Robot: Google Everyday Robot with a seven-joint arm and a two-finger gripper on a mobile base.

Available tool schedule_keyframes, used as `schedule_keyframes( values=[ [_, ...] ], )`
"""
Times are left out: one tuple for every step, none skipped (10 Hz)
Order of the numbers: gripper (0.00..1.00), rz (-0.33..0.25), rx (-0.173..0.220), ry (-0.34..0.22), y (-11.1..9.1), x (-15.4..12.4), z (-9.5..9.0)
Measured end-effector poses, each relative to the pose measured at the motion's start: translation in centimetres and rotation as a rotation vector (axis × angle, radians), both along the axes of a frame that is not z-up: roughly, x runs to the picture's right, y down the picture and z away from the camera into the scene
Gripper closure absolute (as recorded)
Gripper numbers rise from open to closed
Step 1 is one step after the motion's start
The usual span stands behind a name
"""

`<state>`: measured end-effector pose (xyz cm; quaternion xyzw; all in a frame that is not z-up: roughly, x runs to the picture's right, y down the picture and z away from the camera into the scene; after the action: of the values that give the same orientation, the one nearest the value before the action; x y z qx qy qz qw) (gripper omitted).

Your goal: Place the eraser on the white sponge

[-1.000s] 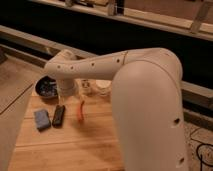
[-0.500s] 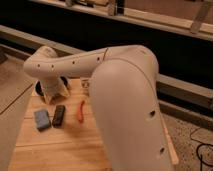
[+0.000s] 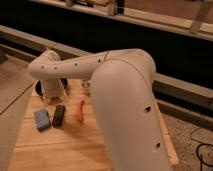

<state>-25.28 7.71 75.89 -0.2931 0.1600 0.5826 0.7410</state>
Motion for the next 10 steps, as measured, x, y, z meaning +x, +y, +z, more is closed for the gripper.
schedule_keyframes(
  values=[
    [0.35, -0.001, -0.016, 0.024, 0.7, 0.5, 0.6],
    [0.35, -0.004, -0.021, 0.034, 1.0, 0.6, 0.9],
    [0.35, -0.009, -0.023, 0.039, 1.1, 0.6, 1.1],
    [0.35, -0.017, -0.026, 0.041, 1.2, 0.3, 1.2],
    [0.35, -0.022, -0.028, 0.040, 1.3, 0.1, 1.3],
    [0.35, -0.035, -0.034, 0.039, 1.6, 0.0, 1.5],
    [0.35, -0.051, -0.040, 0.039, 1.8, 0.0, 1.5],
    [0.35, -0.052, -0.041, 0.038, 1.8, 0.0, 1.4],
    [0.35, -0.052, -0.040, 0.039, 1.8, 0.1, 1.5],
    [0.35, -0.052, -0.040, 0.040, 1.8, 0.1, 1.5]
  ],
)
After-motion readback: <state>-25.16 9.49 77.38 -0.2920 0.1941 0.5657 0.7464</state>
